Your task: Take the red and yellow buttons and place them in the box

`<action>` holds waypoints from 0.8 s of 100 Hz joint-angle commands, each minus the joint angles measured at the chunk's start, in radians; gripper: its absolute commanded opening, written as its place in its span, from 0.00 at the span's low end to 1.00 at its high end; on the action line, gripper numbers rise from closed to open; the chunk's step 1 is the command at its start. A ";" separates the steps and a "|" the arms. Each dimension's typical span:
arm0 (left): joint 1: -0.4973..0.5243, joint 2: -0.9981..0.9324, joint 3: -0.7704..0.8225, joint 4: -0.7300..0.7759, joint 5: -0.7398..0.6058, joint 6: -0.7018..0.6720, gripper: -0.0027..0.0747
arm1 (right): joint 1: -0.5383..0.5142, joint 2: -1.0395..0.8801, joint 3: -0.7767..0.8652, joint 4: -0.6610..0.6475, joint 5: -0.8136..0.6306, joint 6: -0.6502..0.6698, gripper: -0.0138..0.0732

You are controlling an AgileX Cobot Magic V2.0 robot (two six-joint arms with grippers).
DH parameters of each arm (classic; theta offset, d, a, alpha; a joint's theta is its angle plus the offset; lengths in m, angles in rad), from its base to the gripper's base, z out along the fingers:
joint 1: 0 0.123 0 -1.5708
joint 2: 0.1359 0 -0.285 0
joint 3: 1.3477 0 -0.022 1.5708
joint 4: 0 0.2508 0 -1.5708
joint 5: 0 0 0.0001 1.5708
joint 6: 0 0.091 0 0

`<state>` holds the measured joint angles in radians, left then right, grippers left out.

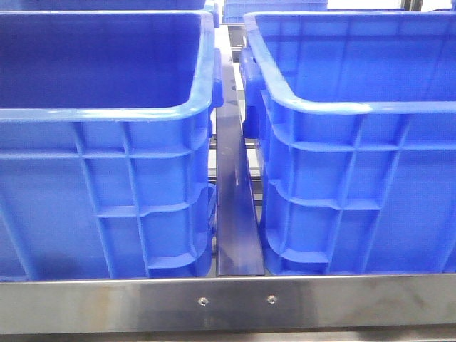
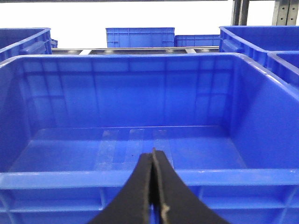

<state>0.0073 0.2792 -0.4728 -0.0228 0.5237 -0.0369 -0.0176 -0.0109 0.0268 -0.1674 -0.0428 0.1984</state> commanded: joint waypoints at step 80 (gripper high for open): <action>0.002 0.943 -0.602 -0.053 0.261 0.130 0.72 | -0.002 -0.025 -0.019 -0.011 -0.085 -0.005 0.08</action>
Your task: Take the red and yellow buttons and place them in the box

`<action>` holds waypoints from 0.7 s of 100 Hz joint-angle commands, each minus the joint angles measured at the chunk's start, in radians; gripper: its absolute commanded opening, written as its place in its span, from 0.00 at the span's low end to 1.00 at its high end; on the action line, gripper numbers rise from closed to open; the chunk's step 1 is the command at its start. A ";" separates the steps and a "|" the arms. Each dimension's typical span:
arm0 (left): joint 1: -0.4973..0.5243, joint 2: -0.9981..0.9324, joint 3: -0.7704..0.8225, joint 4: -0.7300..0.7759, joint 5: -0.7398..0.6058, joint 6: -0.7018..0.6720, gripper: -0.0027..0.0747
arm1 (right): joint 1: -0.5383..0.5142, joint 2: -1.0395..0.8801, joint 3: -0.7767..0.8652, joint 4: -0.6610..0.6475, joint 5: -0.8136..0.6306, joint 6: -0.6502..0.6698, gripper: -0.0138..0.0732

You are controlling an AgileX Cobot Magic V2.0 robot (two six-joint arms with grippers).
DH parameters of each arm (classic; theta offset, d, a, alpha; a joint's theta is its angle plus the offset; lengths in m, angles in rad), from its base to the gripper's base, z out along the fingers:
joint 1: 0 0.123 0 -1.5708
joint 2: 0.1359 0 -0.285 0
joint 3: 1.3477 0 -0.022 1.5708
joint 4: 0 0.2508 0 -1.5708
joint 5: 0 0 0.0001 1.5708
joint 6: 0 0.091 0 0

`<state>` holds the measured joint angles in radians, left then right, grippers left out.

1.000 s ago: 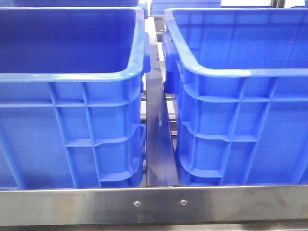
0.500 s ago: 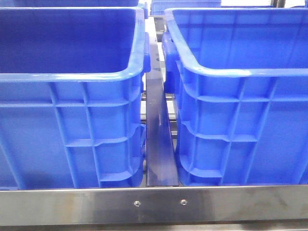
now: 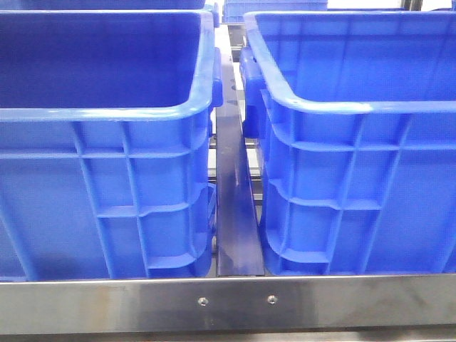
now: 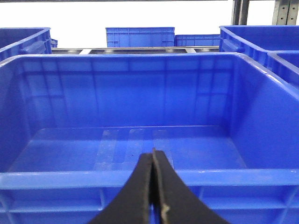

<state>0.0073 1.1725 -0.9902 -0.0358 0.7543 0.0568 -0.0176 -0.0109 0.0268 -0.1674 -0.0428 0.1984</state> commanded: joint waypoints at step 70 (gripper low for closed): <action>-0.076 0.454 -0.274 -0.071 0.091 0.088 0.71 | -0.002 -0.025 -0.019 -0.011 -0.085 -0.005 0.08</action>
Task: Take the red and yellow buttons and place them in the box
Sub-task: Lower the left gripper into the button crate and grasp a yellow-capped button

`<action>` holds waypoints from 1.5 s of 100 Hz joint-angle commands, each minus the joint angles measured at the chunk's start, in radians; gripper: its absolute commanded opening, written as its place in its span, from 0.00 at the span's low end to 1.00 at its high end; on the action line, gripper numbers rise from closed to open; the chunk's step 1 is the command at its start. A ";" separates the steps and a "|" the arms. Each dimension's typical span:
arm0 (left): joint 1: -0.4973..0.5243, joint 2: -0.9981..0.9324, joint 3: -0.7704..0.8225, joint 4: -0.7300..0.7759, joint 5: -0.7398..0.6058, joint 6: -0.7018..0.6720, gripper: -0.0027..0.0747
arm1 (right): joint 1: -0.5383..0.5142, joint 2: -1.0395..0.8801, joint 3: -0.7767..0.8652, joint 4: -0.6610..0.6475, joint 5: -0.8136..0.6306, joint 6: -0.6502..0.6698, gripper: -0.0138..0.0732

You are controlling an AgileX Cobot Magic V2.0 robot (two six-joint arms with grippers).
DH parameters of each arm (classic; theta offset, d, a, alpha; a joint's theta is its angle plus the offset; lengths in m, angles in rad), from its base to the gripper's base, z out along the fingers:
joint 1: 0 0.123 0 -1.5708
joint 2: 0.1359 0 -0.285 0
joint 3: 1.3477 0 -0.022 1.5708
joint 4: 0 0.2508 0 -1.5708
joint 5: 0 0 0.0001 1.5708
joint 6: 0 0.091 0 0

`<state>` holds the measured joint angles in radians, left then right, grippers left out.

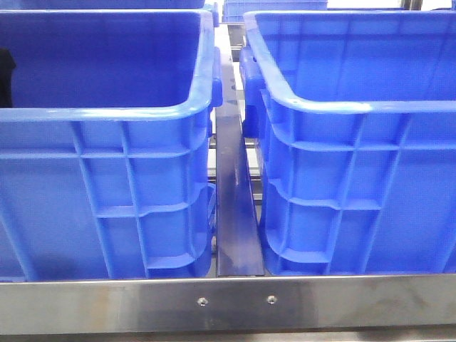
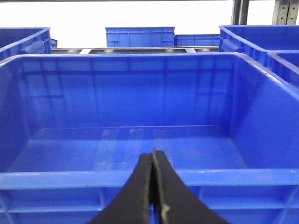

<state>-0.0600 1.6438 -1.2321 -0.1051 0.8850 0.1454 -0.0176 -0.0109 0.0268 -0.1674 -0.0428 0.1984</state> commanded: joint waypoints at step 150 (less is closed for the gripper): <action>-0.249 -0.298 -0.032 -0.524 -0.086 0.491 0.29 | -0.002 -0.025 -0.019 -0.011 -0.085 -0.005 0.08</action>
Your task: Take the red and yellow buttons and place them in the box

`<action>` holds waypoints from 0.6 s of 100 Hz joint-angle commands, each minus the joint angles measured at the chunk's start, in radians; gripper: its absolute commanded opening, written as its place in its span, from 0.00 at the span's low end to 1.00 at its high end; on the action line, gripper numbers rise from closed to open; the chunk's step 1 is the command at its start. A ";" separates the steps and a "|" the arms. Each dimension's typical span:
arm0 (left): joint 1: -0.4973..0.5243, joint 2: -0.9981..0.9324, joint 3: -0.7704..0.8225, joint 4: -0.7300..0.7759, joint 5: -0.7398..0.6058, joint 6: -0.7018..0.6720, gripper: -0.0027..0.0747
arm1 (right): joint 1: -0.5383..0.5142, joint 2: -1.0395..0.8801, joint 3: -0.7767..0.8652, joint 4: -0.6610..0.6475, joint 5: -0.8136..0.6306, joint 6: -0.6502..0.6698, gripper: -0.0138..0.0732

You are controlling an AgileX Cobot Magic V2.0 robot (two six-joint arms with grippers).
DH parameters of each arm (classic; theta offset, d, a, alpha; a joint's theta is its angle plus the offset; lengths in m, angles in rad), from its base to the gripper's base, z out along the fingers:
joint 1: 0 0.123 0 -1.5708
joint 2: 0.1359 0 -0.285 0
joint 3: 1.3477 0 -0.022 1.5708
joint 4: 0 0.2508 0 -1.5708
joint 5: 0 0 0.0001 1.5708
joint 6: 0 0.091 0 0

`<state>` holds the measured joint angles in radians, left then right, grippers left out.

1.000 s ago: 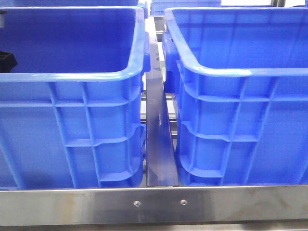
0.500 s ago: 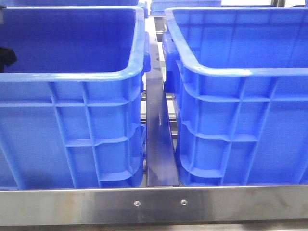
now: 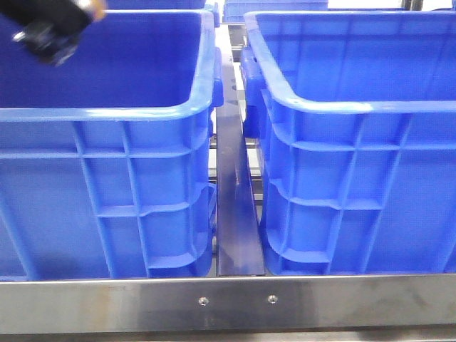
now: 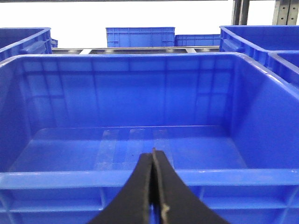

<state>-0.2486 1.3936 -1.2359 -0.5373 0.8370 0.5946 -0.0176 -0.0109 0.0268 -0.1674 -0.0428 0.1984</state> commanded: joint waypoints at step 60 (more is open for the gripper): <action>-0.392 -0.048 -0.039 -0.140 -0.093 0.046 0.29 | -0.002 -0.025 -0.025 -0.011 -0.111 -0.005 0.08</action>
<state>-0.6228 1.3826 -1.2382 -0.6282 0.7955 0.6369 -0.0176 -0.0109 0.0268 -0.1674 -0.0580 0.1984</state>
